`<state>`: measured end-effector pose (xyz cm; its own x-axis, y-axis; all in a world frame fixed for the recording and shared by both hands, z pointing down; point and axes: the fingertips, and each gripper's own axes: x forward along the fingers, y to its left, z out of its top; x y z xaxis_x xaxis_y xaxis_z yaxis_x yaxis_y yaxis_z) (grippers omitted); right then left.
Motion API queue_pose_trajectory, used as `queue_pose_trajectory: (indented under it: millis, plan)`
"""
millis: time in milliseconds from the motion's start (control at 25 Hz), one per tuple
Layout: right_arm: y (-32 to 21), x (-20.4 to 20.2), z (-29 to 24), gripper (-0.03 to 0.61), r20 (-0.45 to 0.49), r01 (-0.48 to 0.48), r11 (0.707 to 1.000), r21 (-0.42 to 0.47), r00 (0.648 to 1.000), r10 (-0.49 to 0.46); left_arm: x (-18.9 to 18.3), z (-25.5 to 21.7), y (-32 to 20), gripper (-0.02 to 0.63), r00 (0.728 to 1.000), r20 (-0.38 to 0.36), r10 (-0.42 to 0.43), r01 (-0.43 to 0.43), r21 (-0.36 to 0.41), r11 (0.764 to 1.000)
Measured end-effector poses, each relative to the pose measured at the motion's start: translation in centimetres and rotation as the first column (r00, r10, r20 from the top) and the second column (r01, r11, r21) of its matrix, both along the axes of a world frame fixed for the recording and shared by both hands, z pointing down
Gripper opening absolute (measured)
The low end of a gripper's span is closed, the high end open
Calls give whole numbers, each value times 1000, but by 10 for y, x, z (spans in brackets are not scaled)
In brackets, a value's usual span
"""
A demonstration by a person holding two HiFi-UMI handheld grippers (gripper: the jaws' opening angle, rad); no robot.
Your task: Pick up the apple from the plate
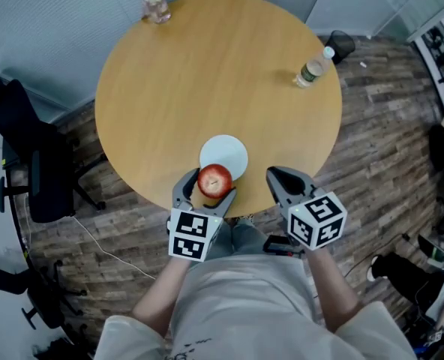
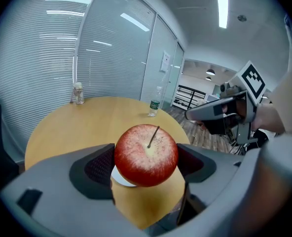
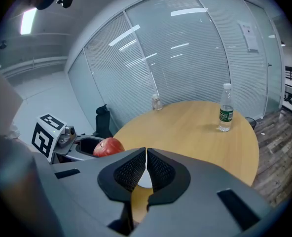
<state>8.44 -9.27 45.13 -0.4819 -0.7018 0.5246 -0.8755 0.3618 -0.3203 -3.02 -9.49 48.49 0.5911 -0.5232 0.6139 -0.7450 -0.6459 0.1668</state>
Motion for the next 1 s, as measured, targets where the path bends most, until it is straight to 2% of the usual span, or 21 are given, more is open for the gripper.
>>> queue_pose_trajectory:
  millis: [600, 1000]
  plan:
    - [11, -14, -29, 31, 20, 26, 998, 65, 999, -27, 0, -36, 27, 391, 999, -51, -1, 3, 38, 999]
    - [22, -15, -34, 31, 15, 64, 995, 72, 998, -65, 2, -54, 30, 391, 999, -49, 4, 0, 87, 996]
